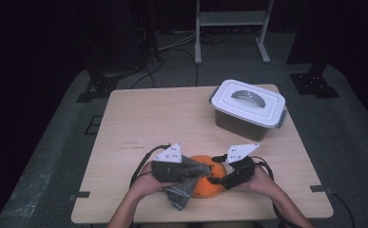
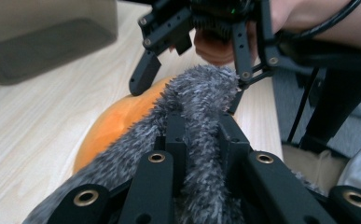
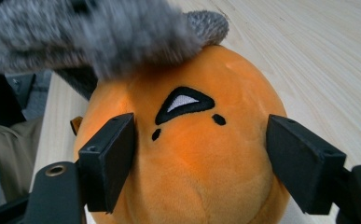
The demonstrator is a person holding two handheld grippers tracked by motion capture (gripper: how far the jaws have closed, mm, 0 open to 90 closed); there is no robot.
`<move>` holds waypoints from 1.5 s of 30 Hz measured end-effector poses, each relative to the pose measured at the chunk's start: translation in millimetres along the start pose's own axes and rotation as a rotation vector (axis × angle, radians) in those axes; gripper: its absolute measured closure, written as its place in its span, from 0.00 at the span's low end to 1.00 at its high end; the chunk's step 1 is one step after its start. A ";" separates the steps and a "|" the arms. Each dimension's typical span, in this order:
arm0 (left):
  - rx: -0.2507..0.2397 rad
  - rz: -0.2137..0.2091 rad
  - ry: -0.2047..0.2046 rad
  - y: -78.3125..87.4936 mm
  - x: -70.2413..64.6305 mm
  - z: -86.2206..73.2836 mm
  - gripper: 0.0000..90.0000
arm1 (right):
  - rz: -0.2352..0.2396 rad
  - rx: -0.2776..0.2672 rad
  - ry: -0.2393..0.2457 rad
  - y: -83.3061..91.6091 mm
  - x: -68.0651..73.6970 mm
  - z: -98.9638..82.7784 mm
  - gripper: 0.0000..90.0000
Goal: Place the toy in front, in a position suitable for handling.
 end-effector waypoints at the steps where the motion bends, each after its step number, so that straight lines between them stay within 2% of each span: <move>1: 0.009 0.000 -0.002 -2.3 0.2 -0.4 0.87 | -0.002 0.002 0.002 0.1 0.1 -0.2 0.27; 7: 0.011 0.010 0.013 -0.3 -1.3 -15.9 0.86 | -0.004 0.002 0.011 1.7 -0.9 -4.9 0.28; 10: 0.019 0.019 0.036 4.1 -2.3 -31.2 0.86 | -0.001 0.001 0.009 1.9 -1.7 -6.4 0.28; 12: 0.038 0.019 0.052 7.2 -3.5 -43.1 0.86 | 0.004 -0.002 0.008 1.9 -2.8 -7.3 0.28; 16: 0.072 0.025 0.066 11.4 -5.1 -54.8 0.87 | 0.006 -0.007 0.002 1.3 -3.6 -7.1 0.28; 19: 0.057 0.019 0.069 13.3 -6.4 -54.4 0.87 | 0.006 -0.006 -0.008 1.4 -3.9 -7.5 0.28; 23: 0.013 -0.013 0.015 12.7 -11.7 -30.4 0.87 | 0.004 -0.013 -0.028 0.1 -4.2 -6.9 0.28; 25: 0.035 -0.003 -0.009 9.6 -12.3 -20.8 0.87 | 0.002 -0.011 -0.029 0.1 -4.0 -6.4 0.28; 27: 0.065 0.003 -0.021 4.4 -10.9 -18.1 0.87 | 0.002 -0.011 -0.032 0.7 -4.1 -6.9 0.28; 29: 0.073 -0.006 -0.013 0.7 -9.5 -21.8 0.87 | 0.004 -0.014 -0.034 1.4 -4.2 -7.8 0.28; 32: 0.056 -0.018 0.004 0.2 -9.0 -28.6 0.87 | 0.012 -0.021 -0.031 3.9 -4.4 -9.3 0.28; 33: 0.065 -0.020 0.014 1.9 -10.4 -36.3 0.87 | 0.012 -0.020 -0.031 4.5 -4.5 -10.1 0.28; 38: 0.103 0.000 0.033 7.6 -13.8 -51.5 0.87 | 0.012 -0.023 -0.033 4.5 -4.3 -10.9 0.28; 39: 0.097 0.010 0.054 10.3 -12.7 -56.9 0.87 | 0.011 -0.024 -0.039 4.0 -4.4 -10.7 0.27; 40: 0.097 0.010 0.054 10.3 -12.7 -56.9 0.87 | 0.011 -0.024 -0.039 4.0 -4.4 -10.7 0.27; 43: 0.049 0.000 0.086 14.7 -8.1 -56.8 0.87 | 0.006 -0.028 -0.045 3.2 -3.8 -11.2 0.27; 44: 0.003 -0.003 0.090 17.2 -5.7 -49.3 0.87 | 0.004 -0.029 -0.046 2.7 -2.5 -11.2 0.27; 45: 0.003 -0.003 0.090 17.2 -5.7 -49.3 0.87 | 0.004 -0.029 -0.046 2.7 -2.5 -11.2 0.27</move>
Point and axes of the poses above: each handheld gripper's, and its own axes: y roughly backward along the jaws, z roughly out of its top, x roughly to its left, the point moved 1 cm from there along -y, roughly forward along the jaws, and after that the axes turned 15 degrees about x, right-handed, at the moved point
